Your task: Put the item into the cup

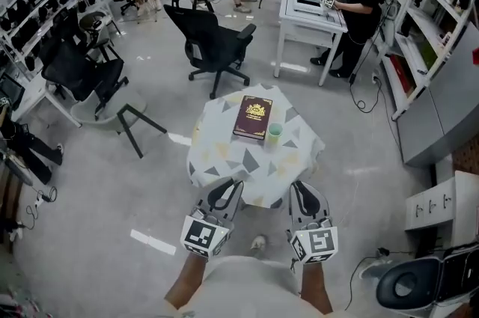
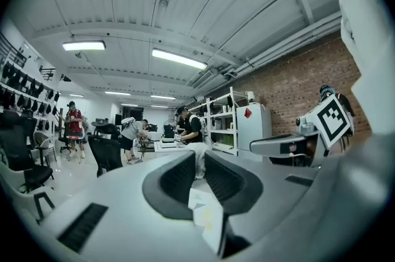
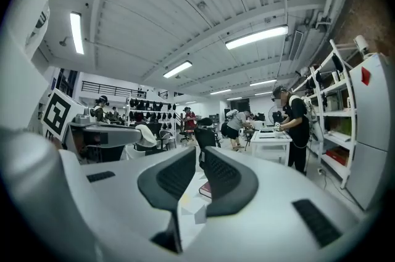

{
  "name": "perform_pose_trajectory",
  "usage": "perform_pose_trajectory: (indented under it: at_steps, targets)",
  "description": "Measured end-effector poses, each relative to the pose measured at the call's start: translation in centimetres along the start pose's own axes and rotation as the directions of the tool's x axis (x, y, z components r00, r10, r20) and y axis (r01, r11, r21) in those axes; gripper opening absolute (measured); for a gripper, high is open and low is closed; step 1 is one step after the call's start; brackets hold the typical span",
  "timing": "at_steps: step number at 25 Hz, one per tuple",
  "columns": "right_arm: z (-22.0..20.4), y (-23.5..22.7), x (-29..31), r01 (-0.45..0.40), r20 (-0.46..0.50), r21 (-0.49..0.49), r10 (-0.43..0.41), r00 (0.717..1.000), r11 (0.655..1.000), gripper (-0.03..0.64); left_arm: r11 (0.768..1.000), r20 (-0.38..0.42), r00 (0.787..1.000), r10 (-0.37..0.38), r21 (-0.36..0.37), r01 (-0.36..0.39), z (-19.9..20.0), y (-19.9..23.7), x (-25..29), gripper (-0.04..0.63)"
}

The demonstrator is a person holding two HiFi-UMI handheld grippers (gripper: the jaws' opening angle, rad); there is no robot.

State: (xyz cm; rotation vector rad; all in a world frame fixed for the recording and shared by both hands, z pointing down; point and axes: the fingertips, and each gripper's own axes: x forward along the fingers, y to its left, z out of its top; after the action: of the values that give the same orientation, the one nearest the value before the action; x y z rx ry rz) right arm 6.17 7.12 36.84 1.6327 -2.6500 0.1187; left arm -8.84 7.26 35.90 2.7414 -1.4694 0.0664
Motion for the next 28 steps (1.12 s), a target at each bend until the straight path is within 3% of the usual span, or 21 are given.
perform_pose_trajectory:
  at_steps: [10,28]
  targets:
    - [0.1,-2.7,3.0,-0.068,0.013,0.027,0.068,0.998,0.997,0.049,0.998,-0.018,0.998,0.060,0.029,-0.059,0.7,0.3,2.9,0.055]
    - [-0.5,-6.8,3.6,-0.043,-0.001,0.054,0.043,0.999,0.998,0.049,0.999,-0.020,0.999,0.035,0.028,-0.034,0.7,-1.3,7.2,0.055]
